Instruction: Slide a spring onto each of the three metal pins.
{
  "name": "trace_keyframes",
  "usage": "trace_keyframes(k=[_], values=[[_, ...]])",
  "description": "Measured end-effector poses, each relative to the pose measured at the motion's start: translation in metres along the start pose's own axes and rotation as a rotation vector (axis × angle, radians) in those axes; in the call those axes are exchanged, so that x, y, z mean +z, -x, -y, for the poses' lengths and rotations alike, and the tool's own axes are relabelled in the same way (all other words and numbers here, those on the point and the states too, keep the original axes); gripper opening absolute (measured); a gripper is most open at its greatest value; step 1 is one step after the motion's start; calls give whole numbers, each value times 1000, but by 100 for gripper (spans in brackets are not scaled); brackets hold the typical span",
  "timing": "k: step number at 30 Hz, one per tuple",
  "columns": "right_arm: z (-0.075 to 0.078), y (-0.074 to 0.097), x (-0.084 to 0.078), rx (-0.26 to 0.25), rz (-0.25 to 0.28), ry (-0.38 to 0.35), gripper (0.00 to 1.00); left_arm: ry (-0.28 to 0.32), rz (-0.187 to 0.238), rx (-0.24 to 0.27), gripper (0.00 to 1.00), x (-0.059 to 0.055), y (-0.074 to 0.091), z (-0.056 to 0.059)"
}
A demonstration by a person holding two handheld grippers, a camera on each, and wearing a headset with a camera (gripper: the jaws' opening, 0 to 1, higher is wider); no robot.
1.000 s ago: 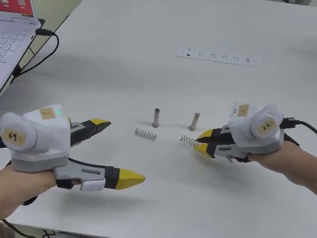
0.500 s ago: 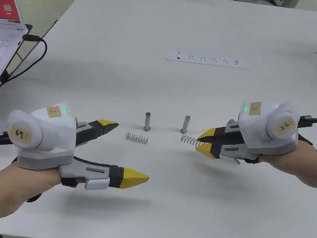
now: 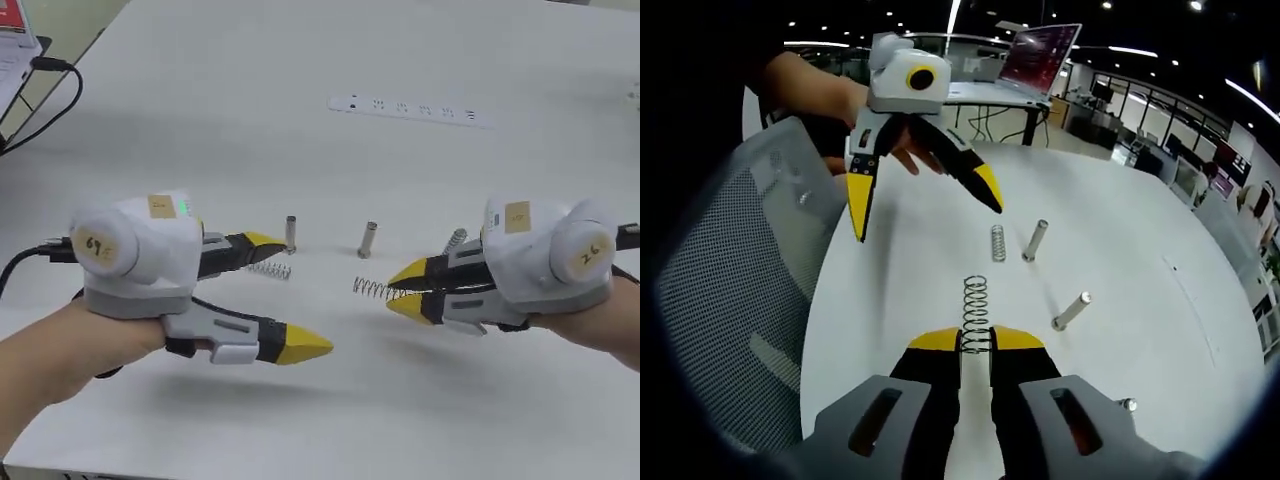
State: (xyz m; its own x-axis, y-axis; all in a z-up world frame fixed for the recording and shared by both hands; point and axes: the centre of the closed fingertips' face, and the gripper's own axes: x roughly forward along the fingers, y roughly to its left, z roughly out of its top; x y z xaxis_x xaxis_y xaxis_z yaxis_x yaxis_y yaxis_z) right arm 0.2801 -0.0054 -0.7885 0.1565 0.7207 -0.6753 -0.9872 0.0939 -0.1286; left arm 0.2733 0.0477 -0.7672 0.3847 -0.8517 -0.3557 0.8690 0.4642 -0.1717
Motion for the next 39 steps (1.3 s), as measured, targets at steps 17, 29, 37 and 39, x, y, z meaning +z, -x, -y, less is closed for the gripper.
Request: trace_keyframes(k=[17, 29, 37, 39], values=[[-6, 6, 8, 36, 6, 62, 8, -68, -3, -92, 36, 16, -35, 12], [-12, 10, 13, 57, 16, 80, 8, -92, -13, -118, 23, 14, -44, 18], [-13, 13, 16, 57, 22, 88, 8, -107, -8, -144, 5, 15, -45, 25], [-13, 14, 16, 59, 26, 81, 8, -124, -1, -150, 5, 17, -44, 27]])
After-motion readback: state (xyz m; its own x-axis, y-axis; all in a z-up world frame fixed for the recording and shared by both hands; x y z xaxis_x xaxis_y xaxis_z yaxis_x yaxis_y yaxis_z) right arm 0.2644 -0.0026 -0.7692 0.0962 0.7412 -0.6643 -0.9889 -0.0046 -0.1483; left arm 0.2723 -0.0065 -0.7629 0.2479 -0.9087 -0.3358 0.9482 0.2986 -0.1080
